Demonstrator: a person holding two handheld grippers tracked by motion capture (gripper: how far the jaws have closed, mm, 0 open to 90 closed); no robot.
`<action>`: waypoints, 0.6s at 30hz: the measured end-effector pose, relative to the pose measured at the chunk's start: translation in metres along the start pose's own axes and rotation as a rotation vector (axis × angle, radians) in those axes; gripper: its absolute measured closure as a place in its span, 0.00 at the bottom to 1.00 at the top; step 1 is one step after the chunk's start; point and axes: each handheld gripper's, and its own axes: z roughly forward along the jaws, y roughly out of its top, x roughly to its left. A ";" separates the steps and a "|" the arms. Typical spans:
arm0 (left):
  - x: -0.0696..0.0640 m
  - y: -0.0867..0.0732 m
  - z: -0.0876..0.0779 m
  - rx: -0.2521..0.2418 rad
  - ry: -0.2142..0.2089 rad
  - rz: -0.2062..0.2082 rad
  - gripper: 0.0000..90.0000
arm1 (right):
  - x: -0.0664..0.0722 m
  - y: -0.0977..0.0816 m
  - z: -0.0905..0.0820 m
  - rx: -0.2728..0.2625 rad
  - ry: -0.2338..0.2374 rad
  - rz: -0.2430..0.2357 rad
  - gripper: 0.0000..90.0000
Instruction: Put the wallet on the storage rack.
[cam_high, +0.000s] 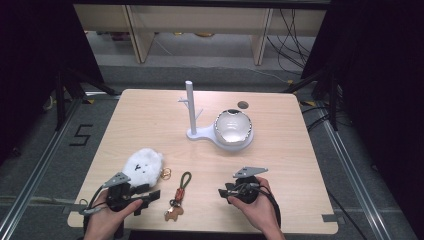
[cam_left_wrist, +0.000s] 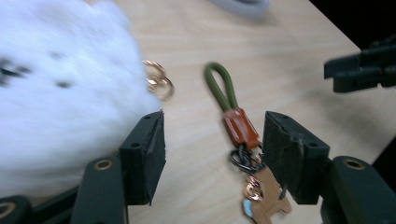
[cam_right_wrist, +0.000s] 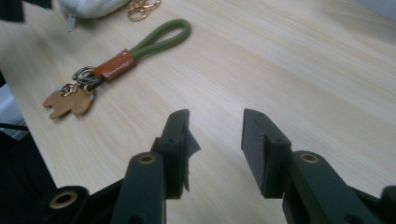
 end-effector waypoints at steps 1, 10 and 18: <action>0.002 0.003 -0.003 -0.009 0.022 0.000 0.41 | -0.003 0.000 -0.002 0.010 0.001 -0.002 0.67; 0.026 0.029 -0.011 0.023 0.108 -0.041 0.39 | -0.014 0.001 -0.013 0.002 -0.014 0.020 0.67; 0.064 0.062 -0.002 0.199 0.221 -0.013 0.39 | -0.018 0.003 -0.026 -0.033 -0.017 0.024 0.67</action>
